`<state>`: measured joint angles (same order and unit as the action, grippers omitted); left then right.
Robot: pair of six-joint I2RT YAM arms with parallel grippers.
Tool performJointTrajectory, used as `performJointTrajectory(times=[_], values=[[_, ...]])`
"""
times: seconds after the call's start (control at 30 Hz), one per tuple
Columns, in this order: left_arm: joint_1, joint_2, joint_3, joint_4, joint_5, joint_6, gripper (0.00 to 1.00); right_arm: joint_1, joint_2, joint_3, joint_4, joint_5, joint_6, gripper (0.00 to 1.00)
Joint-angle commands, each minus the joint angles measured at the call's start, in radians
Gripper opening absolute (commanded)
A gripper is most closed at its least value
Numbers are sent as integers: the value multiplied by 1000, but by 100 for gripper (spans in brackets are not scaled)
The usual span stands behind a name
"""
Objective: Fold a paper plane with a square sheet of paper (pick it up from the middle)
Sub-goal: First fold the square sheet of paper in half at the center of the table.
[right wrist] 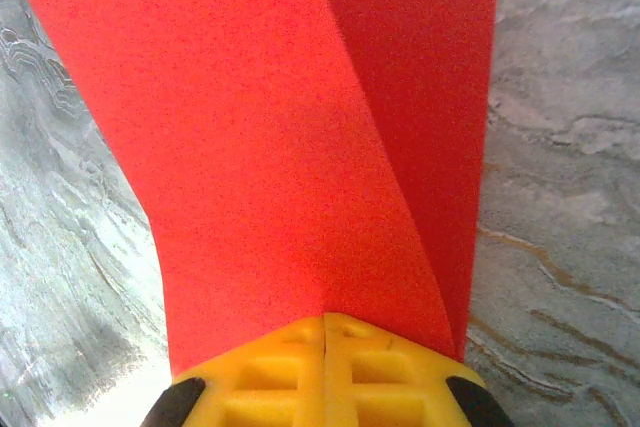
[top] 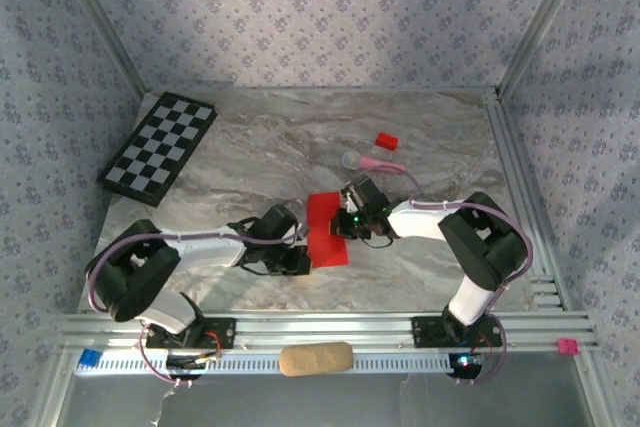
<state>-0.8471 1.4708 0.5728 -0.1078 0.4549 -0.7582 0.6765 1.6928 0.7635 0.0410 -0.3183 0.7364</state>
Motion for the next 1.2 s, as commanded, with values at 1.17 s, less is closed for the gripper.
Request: performJointTrajectory(times=[1.17], values=[[245, 346, 254, 113, 34, 28, 3, -63, 58, 10, -244, -46, -180, 0]])
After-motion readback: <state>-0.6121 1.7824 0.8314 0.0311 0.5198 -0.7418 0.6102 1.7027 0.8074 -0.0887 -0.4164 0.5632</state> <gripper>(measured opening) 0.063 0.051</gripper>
